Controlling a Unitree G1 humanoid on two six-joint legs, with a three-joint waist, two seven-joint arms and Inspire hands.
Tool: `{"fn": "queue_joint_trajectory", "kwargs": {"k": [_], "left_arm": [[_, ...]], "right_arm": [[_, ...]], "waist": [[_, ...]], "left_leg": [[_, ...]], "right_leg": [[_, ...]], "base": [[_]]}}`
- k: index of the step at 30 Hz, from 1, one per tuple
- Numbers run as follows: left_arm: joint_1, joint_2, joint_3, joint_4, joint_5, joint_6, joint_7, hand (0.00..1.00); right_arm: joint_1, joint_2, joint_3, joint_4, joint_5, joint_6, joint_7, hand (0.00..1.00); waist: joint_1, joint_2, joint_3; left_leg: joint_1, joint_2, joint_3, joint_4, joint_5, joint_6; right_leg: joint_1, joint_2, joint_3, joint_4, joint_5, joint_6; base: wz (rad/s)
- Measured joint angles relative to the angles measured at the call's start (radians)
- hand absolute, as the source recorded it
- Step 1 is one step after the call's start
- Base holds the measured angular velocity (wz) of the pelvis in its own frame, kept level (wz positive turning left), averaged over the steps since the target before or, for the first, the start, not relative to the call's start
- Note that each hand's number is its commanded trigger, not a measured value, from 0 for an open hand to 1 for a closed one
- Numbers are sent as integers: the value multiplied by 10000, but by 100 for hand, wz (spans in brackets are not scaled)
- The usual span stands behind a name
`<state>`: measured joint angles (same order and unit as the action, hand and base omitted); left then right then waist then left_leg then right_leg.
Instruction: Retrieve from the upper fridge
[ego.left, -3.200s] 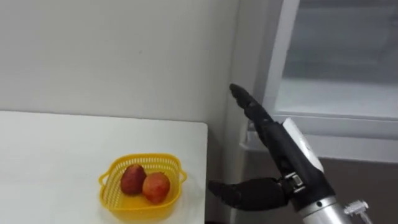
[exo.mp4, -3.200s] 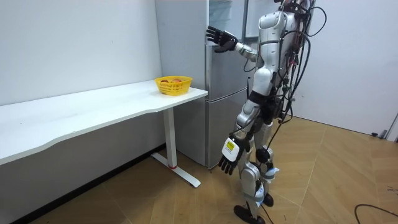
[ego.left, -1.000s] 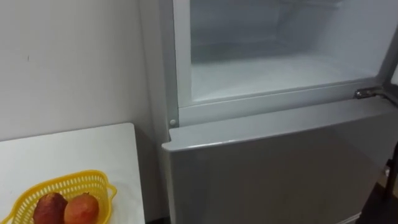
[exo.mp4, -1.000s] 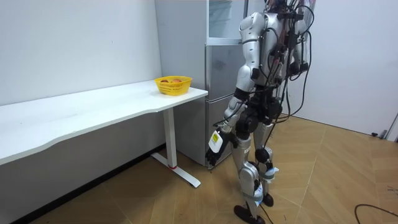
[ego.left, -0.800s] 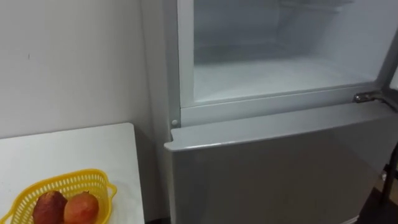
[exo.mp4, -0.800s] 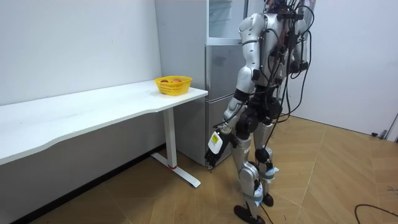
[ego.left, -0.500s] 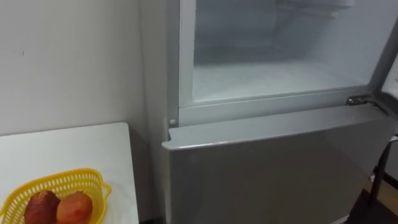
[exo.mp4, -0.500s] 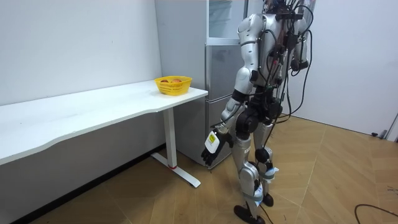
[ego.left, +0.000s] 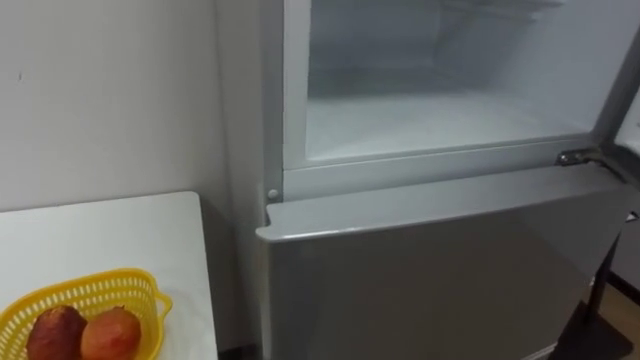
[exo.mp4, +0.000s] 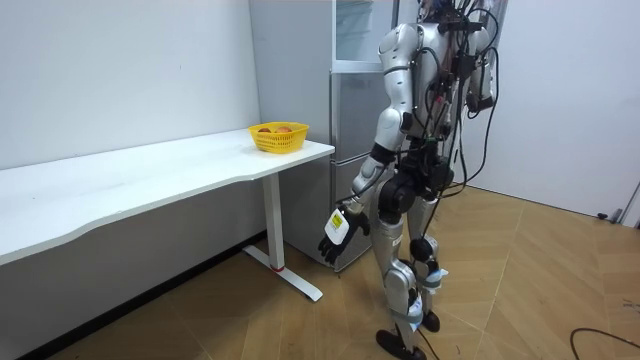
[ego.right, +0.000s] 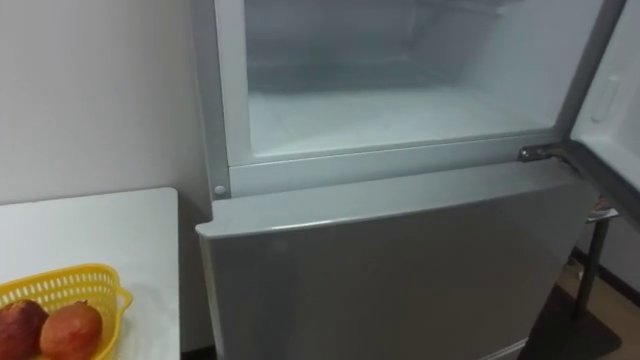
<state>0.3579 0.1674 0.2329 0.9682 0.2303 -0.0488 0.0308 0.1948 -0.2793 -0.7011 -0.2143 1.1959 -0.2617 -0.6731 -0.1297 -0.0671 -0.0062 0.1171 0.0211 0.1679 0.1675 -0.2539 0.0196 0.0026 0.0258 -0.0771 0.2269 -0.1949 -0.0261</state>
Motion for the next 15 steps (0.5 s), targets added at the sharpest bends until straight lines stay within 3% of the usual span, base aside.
{"fn": "queue_joint_trajectory", "kwargs": {"k": [15], "left_arm": [[203,-91,-32,29,49,-4,-129,0]], "right_arm": [[-386,-4,351,-321,-242,65,1569,0]], "waist": [[260,62,32]], "left_leg": [[-40,-3,160,5,1,-2]], "right_leg": [[-102,-32,11,120,-2,-4]], "base": [[-2]]}}
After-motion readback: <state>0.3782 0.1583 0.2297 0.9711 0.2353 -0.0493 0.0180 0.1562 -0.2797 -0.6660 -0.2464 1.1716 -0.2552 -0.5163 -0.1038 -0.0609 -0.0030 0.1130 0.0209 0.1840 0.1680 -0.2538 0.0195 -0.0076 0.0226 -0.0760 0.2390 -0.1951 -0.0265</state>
